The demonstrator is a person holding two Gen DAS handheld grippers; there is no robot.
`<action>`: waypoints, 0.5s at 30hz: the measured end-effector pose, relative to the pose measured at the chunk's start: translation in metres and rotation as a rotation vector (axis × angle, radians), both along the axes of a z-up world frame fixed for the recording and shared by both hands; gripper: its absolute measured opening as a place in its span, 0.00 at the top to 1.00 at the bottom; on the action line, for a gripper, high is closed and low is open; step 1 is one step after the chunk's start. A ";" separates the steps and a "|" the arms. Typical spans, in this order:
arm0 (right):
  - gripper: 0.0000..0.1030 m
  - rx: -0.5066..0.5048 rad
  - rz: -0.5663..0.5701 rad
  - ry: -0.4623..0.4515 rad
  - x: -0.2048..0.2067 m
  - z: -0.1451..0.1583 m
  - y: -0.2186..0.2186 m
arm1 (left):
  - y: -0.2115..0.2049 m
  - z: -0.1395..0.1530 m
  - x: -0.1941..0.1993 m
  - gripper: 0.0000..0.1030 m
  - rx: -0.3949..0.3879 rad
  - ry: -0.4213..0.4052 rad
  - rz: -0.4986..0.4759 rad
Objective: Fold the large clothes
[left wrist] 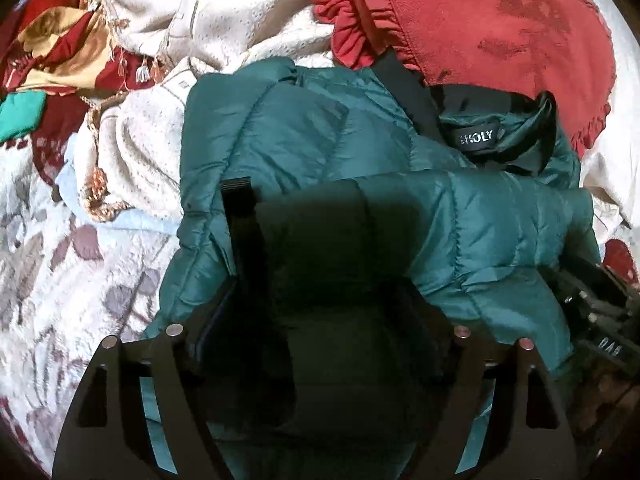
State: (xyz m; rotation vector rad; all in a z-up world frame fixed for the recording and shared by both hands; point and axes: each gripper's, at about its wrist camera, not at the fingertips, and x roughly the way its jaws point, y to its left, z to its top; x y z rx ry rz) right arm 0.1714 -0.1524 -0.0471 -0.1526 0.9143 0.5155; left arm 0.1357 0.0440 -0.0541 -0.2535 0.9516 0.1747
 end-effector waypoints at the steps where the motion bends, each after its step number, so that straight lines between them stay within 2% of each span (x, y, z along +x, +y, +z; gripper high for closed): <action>1: 0.25 0.012 -0.003 0.016 0.002 0.004 -0.002 | 0.002 0.004 -0.001 0.24 -0.013 -0.003 0.007; 4: 0.25 0.042 -0.055 0.010 0.000 0.023 -0.017 | 0.010 0.019 -0.011 0.24 -0.023 -0.035 0.023; 9: 0.25 0.075 -0.093 -0.022 -0.042 0.061 -0.054 | 0.025 0.045 -0.051 0.24 -0.008 -0.128 0.005; 11: 0.25 0.055 -0.083 -0.018 -0.072 0.069 -0.075 | 0.027 0.048 -0.070 0.24 -0.002 -0.136 -0.009; 15: 0.25 -0.031 -0.132 -0.011 -0.126 0.067 -0.118 | 0.034 0.044 -0.120 0.24 0.024 -0.130 -0.016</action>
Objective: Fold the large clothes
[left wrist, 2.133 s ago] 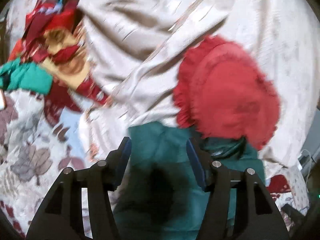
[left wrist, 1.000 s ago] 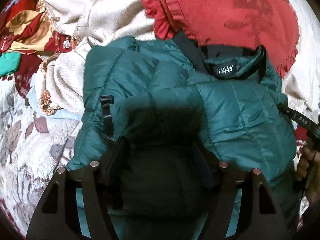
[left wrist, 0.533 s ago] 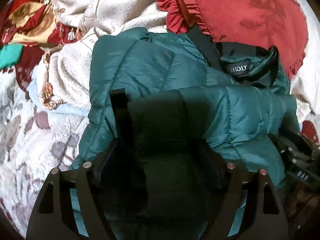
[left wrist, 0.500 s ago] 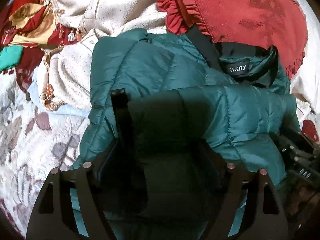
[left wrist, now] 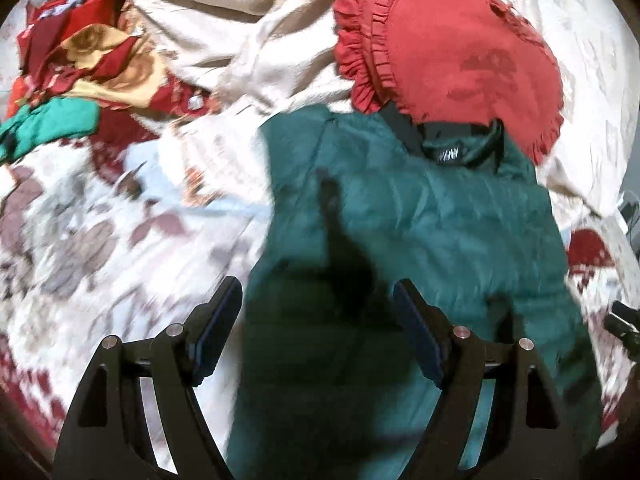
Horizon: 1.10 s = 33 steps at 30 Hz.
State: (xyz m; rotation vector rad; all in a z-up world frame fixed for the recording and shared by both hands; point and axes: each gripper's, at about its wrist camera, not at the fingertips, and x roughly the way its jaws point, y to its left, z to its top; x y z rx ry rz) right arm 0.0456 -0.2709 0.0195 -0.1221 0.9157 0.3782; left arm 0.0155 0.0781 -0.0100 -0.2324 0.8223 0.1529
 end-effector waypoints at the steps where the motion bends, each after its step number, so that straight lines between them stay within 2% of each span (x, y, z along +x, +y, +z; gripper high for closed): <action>1: 0.25 -0.001 -0.014 0.005 -0.012 -0.001 -0.013 | 0.001 -0.001 -0.009 0.24 0.000 -0.002 0.003; 4: 0.25 0.049 -0.062 0.066 -0.051 -0.011 -0.064 | 0.011 -0.011 -0.044 0.24 -0.008 0.019 0.025; 7: 0.25 0.183 -0.046 0.113 -0.083 -0.026 -0.104 | 0.023 -0.023 -0.072 0.24 -0.073 0.059 0.044; 9: 0.25 0.232 -0.093 0.159 -0.095 -0.039 -0.119 | 0.026 -0.026 -0.089 0.24 -0.091 0.072 0.042; 12: 0.25 0.346 -0.067 0.261 -0.107 -0.065 -0.119 | 0.025 -0.030 -0.106 0.24 -0.116 0.057 0.007; 13: 0.24 0.339 -0.034 0.283 -0.109 -0.070 -0.110 | 0.025 -0.033 -0.111 0.24 -0.119 0.058 -0.005; 15: 0.24 0.282 0.078 0.251 -0.115 -0.065 -0.091 | 0.026 -0.040 -0.121 0.24 -0.123 0.061 -0.015; 17: 0.25 0.335 0.128 0.229 -0.117 -0.061 -0.090 | 0.028 -0.048 -0.134 0.24 -0.140 0.055 -0.017; 21: 0.25 0.324 0.036 0.222 -0.111 -0.067 -0.100 | 0.034 -0.060 -0.151 0.24 -0.199 0.049 -0.016; 23: 0.25 0.315 0.027 0.223 -0.109 -0.070 -0.097 | 0.032 -0.062 -0.153 0.24 -0.216 0.045 -0.037; 25: 0.18 0.263 0.050 0.201 -0.111 -0.069 -0.088 | 0.029 -0.064 -0.153 0.24 -0.276 0.041 -0.085; 27: 0.02 0.238 0.077 0.194 -0.110 -0.071 -0.078 | 0.021 -0.066 -0.152 0.24 -0.314 0.038 -0.145; 29: 0.00 0.185 0.093 0.180 -0.112 -0.073 -0.067 | 0.010 -0.070 -0.148 0.24 -0.383 0.061 -0.240; 31: 0.00 0.160 0.094 0.166 -0.111 -0.076 -0.063 | 0.002 -0.070 -0.149 0.24 -0.349 0.082 -0.260; 33: 0.01 0.183 0.093 0.169 -0.111 -0.076 -0.066 | 0.001 -0.069 -0.150 0.24 -0.367 0.082 -0.279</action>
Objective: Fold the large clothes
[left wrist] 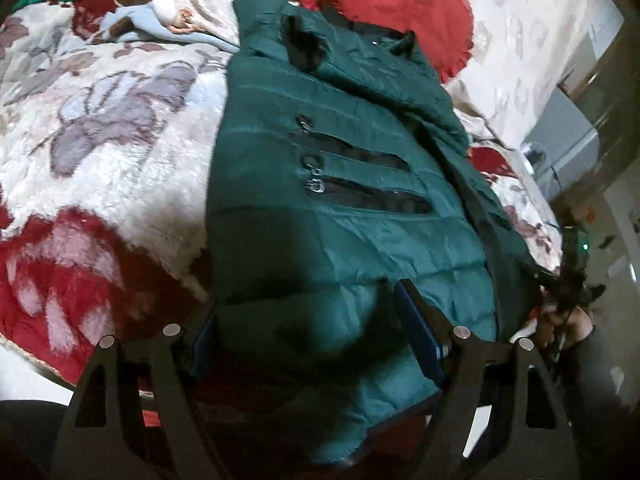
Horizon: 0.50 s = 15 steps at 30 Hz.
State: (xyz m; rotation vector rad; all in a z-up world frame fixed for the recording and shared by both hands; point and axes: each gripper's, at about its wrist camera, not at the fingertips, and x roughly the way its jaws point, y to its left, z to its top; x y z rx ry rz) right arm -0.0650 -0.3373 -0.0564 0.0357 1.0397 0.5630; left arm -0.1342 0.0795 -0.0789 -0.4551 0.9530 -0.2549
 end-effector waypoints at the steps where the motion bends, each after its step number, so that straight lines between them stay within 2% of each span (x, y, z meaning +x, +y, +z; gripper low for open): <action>1: 0.02 0.015 0.000 0.003 -0.001 0.001 -0.001 | 0.001 0.000 -0.001 0.25 -0.015 0.001 0.000; 3: 0.10 0.054 0.009 0.002 -0.006 0.006 -0.004 | 0.006 0.000 -0.003 0.39 -0.018 0.008 0.025; 6: 0.17 0.136 0.009 0.025 -0.009 0.010 -0.011 | 0.019 -0.007 -0.001 0.41 -0.047 0.027 0.083; 8: 0.27 0.127 -0.026 0.065 -0.005 0.004 -0.014 | 0.018 -0.007 0.003 0.41 -0.039 0.025 0.084; 10: 0.34 0.149 -0.055 0.080 -0.003 0.004 -0.019 | 0.009 -0.002 0.002 0.54 -0.015 0.000 0.046; 11: 0.43 0.193 -0.052 0.084 -0.003 0.008 -0.022 | 0.006 0.003 0.000 0.64 -0.023 -0.033 0.026; 13: 0.44 0.295 -0.023 0.070 -0.005 0.015 -0.026 | 0.006 0.011 -0.004 0.66 -0.022 -0.086 0.029; 15: 0.45 0.347 -0.016 0.055 -0.006 0.020 -0.029 | 0.008 0.008 -0.001 0.67 0.000 -0.080 0.063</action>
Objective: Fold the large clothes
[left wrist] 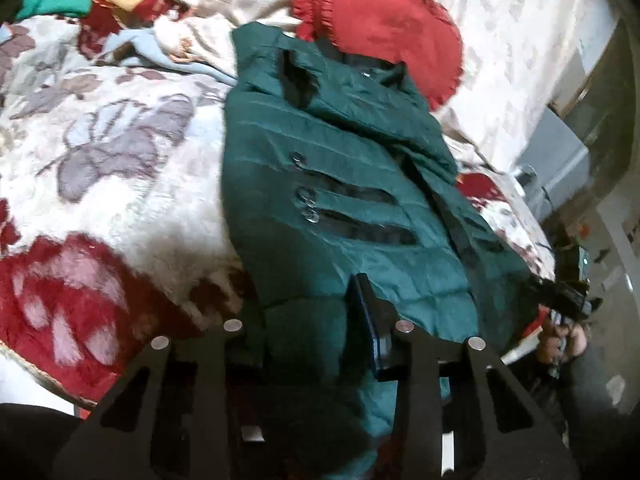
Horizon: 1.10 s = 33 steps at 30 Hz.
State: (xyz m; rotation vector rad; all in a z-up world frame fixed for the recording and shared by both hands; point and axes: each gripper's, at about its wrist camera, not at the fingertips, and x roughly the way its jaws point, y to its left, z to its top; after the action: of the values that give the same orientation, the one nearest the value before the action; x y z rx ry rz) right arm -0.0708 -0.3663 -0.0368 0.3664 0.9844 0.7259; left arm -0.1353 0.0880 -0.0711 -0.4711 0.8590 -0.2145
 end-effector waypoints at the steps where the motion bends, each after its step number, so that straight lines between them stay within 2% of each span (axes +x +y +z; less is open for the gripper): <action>1: 0.45 -0.002 -0.011 0.013 0.002 -0.003 -0.001 | -0.001 -0.004 0.003 0.67 0.012 0.017 0.006; 3: 0.46 -0.068 -0.043 0.077 0.007 -0.017 0.000 | -0.006 -0.009 0.008 0.65 0.038 0.041 0.011; 4: 0.46 -0.059 -0.050 0.094 0.009 -0.022 -0.001 | -0.008 -0.010 0.010 0.63 0.042 0.040 0.010; 6: 0.46 -0.012 -0.042 0.071 0.008 -0.016 -0.001 | -0.012 -0.009 0.011 0.50 0.043 0.031 -0.010; 7: 0.46 0.030 -0.010 0.039 0.005 -0.009 0.002 | -0.013 -0.008 0.011 0.47 0.042 0.025 -0.016; 9: 0.46 0.042 0.025 -0.033 -0.001 0.002 0.008 | -0.019 -0.008 0.013 0.38 0.052 0.018 -0.025; 11: 0.46 -0.030 0.013 -0.055 -0.001 0.000 0.013 | -0.022 -0.009 0.012 0.36 0.076 0.012 -0.020; 13: 0.46 -0.122 -0.011 0.010 0.005 -0.017 0.016 | -0.027 -0.010 0.013 0.36 0.105 0.004 -0.001; 18: 0.45 -0.158 -0.022 -0.004 0.004 -0.014 0.020 | -0.038 -0.008 0.016 0.36 0.194 0.027 -0.004; 19: 0.45 -0.162 -0.024 0.000 0.004 -0.014 0.021 | -0.036 -0.008 0.017 0.37 0.200 0.030 -0.004; 21: 0.46 -0.173 -0.025 0.004 0.005 -0.013 0.024 | -0.033 -0.009 0.016 0.49 0.200 0.034 0.019; 22: 0.50 -0.190 -0.023 -0.001 0.005 -0.011 0.025 | -0.030 -0.009 0.015 0.51 0.190 0.036 0.033; 23: 0.62 -0.198 -0.028 -0.017 0.005 -0.008 0.028 | -0.027 -0.009 0.014 0.54 0.180 0.038 0.040; 24: 0.70 -0.187 -0.015 -0.062 0.002 -0.002 0.031 | -0.026 -0.009 0.013 0.55 0.167 0.040 0.045; 27: 0.71 -0.165 -0.019 -0.166 -0.005 0.013 0.028 | -0.023 -0.011 0.014 0.54 0.131 0.051 0.047; 29: 0.74 -0.168 -0.026 -0.138 -0.003 0.007 0.027 | -0.022 -0.011 0.014 0.53 0.117 0.057 0.049; 31: 0.79 -0.191 -0.025 -0.137 -0.003 0.005 0.030 | -0.022 -0.007 0.011 0.75 0.122 0.045 0.048; 32: 0.80 -0.201 -0.027 -0.164 -0.006 0.010 0.032 | -0.021 -0.001 0.007 0.84 0.130 0.029 0.055; 33: 0.80 -0.203 -0.026 -0.206 -0.012 0.018 0.033 | -0.020 0.006 0.002 0.87 0.141 0.013 0.066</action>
State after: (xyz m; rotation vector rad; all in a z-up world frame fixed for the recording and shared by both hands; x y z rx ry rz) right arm -0.0824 -0.3330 -0.0190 0.1240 0.8473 0.6198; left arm -0.1329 0.0680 -0.0649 -0.3691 0.8637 -0.0894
